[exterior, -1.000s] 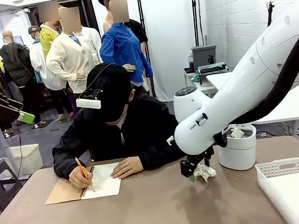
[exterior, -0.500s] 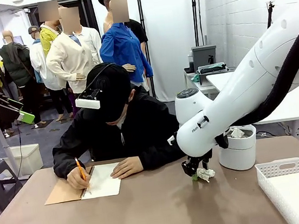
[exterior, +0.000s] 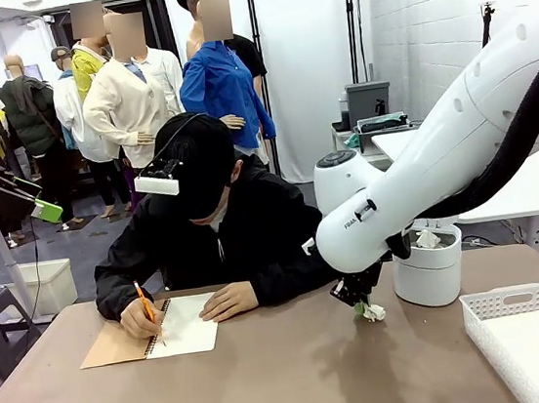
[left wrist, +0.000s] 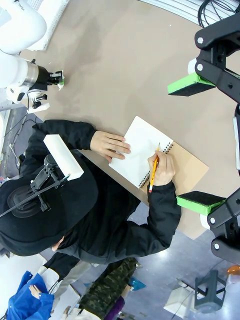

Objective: Sort the paper based on its condition.
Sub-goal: If a person hands you a paper, place it in the Organizing basket , and if it's crumpled, put it in the Trash can.

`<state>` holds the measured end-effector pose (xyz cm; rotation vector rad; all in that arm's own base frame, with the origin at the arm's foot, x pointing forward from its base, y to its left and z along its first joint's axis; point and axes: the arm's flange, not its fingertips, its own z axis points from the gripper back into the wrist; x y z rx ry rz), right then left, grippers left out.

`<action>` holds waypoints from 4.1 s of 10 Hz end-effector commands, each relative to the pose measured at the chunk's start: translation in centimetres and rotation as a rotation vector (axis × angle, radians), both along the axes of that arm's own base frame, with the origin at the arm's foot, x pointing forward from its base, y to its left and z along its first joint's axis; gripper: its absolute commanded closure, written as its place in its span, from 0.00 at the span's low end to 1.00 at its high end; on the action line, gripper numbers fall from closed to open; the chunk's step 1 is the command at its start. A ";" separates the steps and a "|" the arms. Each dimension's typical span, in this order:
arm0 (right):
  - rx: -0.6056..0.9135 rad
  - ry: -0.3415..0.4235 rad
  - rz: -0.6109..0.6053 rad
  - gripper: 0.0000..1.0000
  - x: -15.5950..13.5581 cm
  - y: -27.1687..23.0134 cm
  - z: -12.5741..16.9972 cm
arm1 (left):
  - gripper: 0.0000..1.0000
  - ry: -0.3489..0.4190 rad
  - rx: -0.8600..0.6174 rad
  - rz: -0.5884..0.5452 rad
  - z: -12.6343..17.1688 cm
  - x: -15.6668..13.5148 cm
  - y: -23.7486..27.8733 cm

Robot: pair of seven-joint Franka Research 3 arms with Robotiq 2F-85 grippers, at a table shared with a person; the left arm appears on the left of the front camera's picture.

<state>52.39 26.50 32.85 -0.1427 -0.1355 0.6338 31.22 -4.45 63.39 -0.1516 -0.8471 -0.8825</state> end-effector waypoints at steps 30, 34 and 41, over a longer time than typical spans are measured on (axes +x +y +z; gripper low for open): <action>-0.009 -0.212 -0.187 0.41 3.2 -12.5 12.0 | 0.00 -0.002 0.001 0.010 0.0 0.0 0.0; -0.010 -0.217 -0.187 0.00 3.1 -12.4 12.1 | 0.00 -0.002 0.001 0.010 0.0 0.0 0.0; 0.095 -0.169 -0.163 0.00 1.3 -12.4 13.7 | 0.00 -0.002 0.001 0.010 0.0 0.0 0.0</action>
